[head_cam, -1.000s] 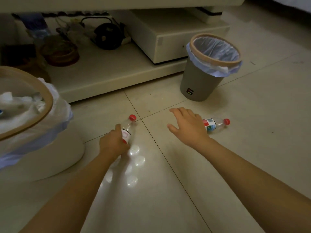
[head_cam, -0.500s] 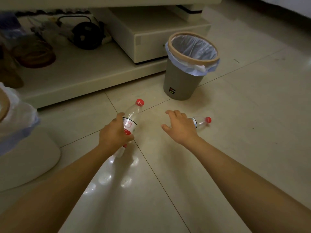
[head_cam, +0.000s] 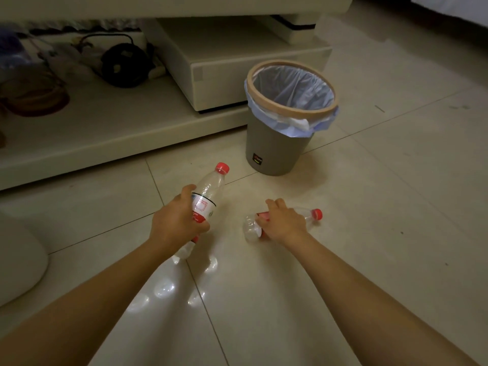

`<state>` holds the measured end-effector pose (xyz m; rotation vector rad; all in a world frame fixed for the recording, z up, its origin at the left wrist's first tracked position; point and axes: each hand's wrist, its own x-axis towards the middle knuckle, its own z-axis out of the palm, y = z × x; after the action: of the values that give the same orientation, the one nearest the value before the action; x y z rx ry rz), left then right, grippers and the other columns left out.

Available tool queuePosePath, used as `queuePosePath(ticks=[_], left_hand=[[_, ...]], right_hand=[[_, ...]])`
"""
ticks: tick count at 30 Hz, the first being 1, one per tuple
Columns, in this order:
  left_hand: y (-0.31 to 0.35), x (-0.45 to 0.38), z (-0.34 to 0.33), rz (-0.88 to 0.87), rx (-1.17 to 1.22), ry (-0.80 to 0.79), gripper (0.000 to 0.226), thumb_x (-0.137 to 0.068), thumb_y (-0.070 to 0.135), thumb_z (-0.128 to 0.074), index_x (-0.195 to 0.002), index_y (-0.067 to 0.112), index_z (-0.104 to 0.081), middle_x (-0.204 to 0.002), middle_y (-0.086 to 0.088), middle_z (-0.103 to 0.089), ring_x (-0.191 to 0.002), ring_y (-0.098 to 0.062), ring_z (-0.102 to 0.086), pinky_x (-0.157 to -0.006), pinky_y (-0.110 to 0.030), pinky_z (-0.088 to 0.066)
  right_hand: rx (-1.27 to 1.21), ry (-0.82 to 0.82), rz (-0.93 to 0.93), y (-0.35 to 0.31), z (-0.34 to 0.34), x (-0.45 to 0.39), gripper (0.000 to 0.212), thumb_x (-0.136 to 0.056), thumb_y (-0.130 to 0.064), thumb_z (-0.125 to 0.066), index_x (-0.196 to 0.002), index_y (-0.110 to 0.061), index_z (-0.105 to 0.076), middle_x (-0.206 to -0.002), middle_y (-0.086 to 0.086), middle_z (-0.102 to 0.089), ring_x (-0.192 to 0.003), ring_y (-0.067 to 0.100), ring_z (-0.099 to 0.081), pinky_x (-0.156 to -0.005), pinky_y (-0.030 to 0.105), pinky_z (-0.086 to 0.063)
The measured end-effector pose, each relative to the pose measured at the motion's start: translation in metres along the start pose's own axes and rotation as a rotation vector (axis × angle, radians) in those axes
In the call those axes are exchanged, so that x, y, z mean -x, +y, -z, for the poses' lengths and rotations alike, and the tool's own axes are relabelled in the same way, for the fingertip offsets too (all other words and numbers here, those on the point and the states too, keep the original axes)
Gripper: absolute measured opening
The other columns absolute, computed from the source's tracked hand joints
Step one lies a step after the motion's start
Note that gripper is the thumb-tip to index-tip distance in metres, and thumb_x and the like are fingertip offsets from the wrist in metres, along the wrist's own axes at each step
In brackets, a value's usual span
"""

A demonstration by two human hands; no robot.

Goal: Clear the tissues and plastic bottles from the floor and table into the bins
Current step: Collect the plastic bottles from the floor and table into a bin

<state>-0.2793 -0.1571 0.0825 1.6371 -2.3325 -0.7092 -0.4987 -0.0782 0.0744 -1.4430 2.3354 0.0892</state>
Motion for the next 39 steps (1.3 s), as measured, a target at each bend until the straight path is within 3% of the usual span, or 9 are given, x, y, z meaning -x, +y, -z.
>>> queuePosePath(ticks=[3,7,13,18,21,24,28,32,39], left_hand=[[0.002,-0.004,-0.011,0.008,-0.007,0.002,0.087,-0.066,0.037,-0.076,-0.138,0.028,-0.028,-0.114,0.002,-0.061,-0.077,-0.015,-0.059,-0.062,-0.026,-0.049],[0.004,-0.005,-0.024,0.022,-0.028,-0.011,0.086,-0.066,0.039,-0.076,-0.138,0.029,-0.029,-0.116,0.004,-0.061,-0.073,-0.01,-0.055,-0.06,-0.024,-0.041],[0.006,-0.008,-0.038,0.032,-0.01,-0.029,0.085,-0.069,0.042,-0.075,-0.139,0.029,-0.029,-0.115,0.004,-0.062,-0.076,-0.011,-0.057,-0.065,-0.027,-0.048],[0.015,-0.007,-0.043,0.023,-0.008,-0.038,0.083,-0.069,0.043,-0.074,-0.138,0.028,-0.03,-0.115,0.004,-0.061,-0.08,-0.014,-0.06,-0.063,-0.025,-0.044],[0.02,-0.007,-0.044,0.017,-0.008,-0.04,0.083,-0.068,0.044,-0.074,-0.137,0.029,-0.03,-0.116,0.005,-0.06,-0.081,-0.015,-0.06,-0.063,-0.025,-0.044],[0.024,-0.009,-0.046,0.008,0.012,-0.032,0.082,-0.069,0.045,-0.074,-0.137,0.029,-0.03,-0.114,0.006,-0.061,-0.071,-0.008,-0.057,-0.054,-0.021,-0.041],[0.028,-0.011,-0.05,0.011,0.047,-0.045,0.083,-0.073,0.043,-0.074,-0.14,0.028,-0.028,-0.116,0.004,-0.06,-0.057,0.002,-0.05,-0.047,-0.013,-0.034],[0.031,-0.018,-0.057,0.032,0.085,-0.054,0.088,-0.073,0.043,-0.075,-0.143,0.029,-0.023,-0.123,0.003,-0.057,-0.057,0.002,-0.05,-0.047,-0.012,-0.036],[0.048,-0.029,-0.063,0.028,0.17,-0.032,0.091,-0.072,0.04,-0.077,-0.143,0.03,-0.022,-0.127,0.002,-0.056,-0.09,-0.012,-0.058,-0.066,-0.024,-0.05]], right_hand=[[-0.017,-0.051,-0.009,0.01,-0.011,-0.012,0.054,-0.094,-0.05,-0.038,-0.139,-0.022,-0.033,-0.142,0.003,-0.035,-0.125,0.03,-0.044,-0.092,0.041,-0.04],[-0.052,-0.12,-0.016,0.017,-0.027,-0.02,0.061,-0.089,-0.062,-0.035,-0.136,-0.023,-0.036,-0.146,-0.004,-0.029,-0.122,0.029,-0.048,-0.092,0.042,-0.044],[-0.055,-0.226,-0.083,0.02,-0.041,-0.021,0.072,-0.087,-0.069,-0.03,-0.141,-0.022,-0.029,-0.151,-0.008,-0.018,-0.127,0.036,-0.04,-0.098,0.056,-0.041],[-0.07,-0.129,-0.174,0.023,-0.041,-0.016,0.045,-0.094,-0.039,-0.045,-0.132,-0.016,-0.034,-0.142,0.007,-0.026,-0.121,0.045,-0.037,-0.094,0.058,-0.042],[0.001,-0.006,-0.192,0.027,-0.041,-0.012,0.056,-0.088,-0.011,-0.054,-0.138,-0.013,-0.028,-0.137,0.013,-0.031,-0.111,0.038,-0.048,-0.087,0.046,-0.048],[0.04,0.08,-0.174,0.036,-0.043,-0.012,0.066,-0.082,-0.003,-0.06,-0.138,-0.014,-0.027,-0.141,0.013,-0.025,-0.099,0.03,-0.055,-0.068,0.032,-0.043],[0.032,0.059,-0.194,0.047,-0.049,-0.018,0.089,-0.081,-0.01,-0.066,-0.148,-0.018,-0.007,-0.145,0.015,-0.023,-0.102,0.028,-0.056,-0.075,0.03,-0.046],[-0.038,-0.007,-0.215,0.054,-0.047,-0.021,0.096,-0.084,-0.024,-0.064,-0.15,-0.018,0.005,-0.139,0.015,-0.033,-0.105,0.026,-0.057,-0.077,0.03,-0.045],[-0.062,0.009,-0.082,0.056,-0.02,-0.023,0.097,-0.078,-0.031,-0.069,-0.148,-0.026,-0.003,-0.129,0.012,-0.041,-0.1,0.031,-0.059,-0.076,0.033,-0.047]])
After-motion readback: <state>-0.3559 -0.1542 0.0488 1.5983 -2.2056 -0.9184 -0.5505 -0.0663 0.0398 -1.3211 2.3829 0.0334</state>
